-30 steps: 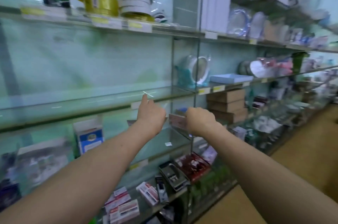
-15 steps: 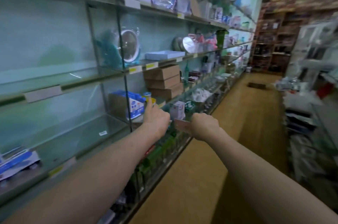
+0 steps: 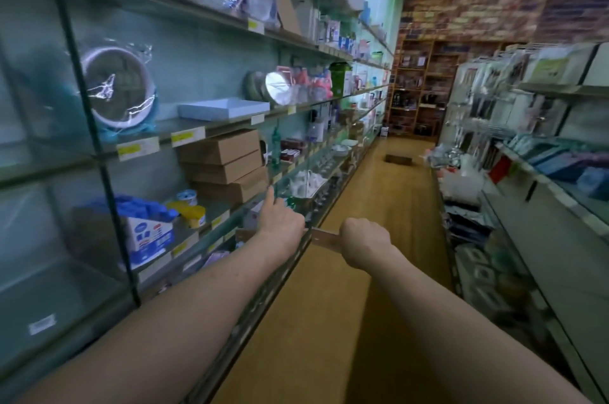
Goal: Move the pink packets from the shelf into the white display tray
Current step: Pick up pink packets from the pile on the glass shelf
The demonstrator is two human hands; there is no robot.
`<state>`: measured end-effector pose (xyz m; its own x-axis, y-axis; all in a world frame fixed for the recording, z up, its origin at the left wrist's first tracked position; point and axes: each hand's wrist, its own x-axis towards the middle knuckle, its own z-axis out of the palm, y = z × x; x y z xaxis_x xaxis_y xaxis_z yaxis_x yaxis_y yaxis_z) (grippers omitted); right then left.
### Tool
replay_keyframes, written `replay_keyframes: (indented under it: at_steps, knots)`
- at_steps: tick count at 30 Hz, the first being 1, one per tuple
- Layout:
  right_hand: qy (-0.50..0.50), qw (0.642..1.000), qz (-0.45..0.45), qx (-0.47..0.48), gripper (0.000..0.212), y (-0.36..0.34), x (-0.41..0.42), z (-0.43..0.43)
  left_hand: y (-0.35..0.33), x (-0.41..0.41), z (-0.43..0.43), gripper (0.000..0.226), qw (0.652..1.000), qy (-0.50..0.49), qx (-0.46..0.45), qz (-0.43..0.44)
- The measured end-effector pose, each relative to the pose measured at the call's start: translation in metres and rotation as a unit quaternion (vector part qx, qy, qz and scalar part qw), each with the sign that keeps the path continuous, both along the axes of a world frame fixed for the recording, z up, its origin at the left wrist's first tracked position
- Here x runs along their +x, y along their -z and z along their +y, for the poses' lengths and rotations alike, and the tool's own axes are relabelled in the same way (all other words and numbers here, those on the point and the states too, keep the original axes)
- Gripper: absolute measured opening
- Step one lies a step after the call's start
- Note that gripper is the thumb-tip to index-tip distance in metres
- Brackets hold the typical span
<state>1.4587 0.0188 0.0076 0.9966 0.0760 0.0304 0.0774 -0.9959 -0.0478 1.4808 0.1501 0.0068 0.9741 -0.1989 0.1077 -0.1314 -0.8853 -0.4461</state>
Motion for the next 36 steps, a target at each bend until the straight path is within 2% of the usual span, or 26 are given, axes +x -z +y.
replay_keyframes:
  at_steps: [10, 16, 27, 36]
  knots:
    - [0.034, 0.999, -0.015, 0.012, 0.014, -0.004, 0.089, -0.039, 0.000, 0.096, -0.040, 0.014, 0.999, 0.033, -0.010, -0.009]
    - [0.016, 0.999, -0.027, 0.013, 0.019, -0.009, 0.146, -0.072, -0.005, 0.146, -0.070, 0.015, 0.999, 0.030, -0.003, -0.017]
    - [-0.071, 0.996, -0.039, -0.021, 0.021, -0.041, 0.259, -0.152, -0.030, 0.239, -0.142, 0.004, 0.998, -0.053, -0.020, -0.042]
    - [-0.142, 0.987, -0.075, -0.020, 0.021, -0.055, 0.333, -0.187, -0.051, 0.296, -0.172, 0.013, 0.990, -0.118, -0.018, -0.071]
